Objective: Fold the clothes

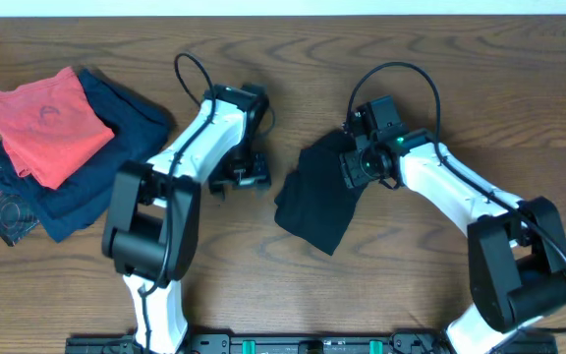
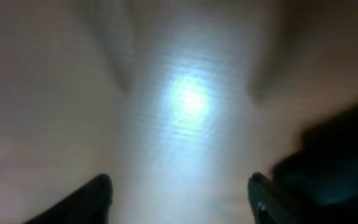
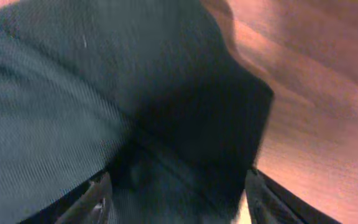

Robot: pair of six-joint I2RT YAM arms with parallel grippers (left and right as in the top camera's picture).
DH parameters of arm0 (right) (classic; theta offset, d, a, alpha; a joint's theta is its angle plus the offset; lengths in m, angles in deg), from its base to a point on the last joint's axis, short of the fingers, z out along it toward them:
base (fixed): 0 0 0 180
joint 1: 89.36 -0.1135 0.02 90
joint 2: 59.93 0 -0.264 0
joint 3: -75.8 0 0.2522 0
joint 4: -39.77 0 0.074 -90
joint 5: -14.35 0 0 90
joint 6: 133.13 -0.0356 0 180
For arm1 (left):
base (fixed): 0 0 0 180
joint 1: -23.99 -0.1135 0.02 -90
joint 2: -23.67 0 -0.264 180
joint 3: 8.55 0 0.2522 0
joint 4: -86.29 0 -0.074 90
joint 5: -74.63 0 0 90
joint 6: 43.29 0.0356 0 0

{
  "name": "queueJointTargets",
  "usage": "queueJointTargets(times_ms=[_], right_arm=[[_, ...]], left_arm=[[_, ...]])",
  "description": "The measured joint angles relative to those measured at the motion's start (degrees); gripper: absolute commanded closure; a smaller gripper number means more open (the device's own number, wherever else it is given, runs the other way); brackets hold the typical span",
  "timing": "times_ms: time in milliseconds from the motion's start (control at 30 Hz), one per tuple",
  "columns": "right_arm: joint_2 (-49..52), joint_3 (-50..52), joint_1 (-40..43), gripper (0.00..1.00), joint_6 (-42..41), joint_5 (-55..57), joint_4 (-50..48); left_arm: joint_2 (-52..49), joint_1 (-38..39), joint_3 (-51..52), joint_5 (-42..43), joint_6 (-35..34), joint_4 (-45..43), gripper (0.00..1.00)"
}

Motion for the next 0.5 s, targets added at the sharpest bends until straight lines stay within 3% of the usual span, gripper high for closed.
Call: queueJointTargets(times_ms=[200, 500], right_arm=[[-11.65, -0.48, 0.31, 0.01, 0.35, 1.92, 6.16], [-25.46, -2.01, 1.68, 0.01, 1.33, 2.93, 15.52]], left_arm=[[5.46, -0.17, -0.28, 6.38, 5.35, -16.74, 0.02], [-1.36, 0.02, -0.35, 19.71, 9.11, -23.67, 0.02]])
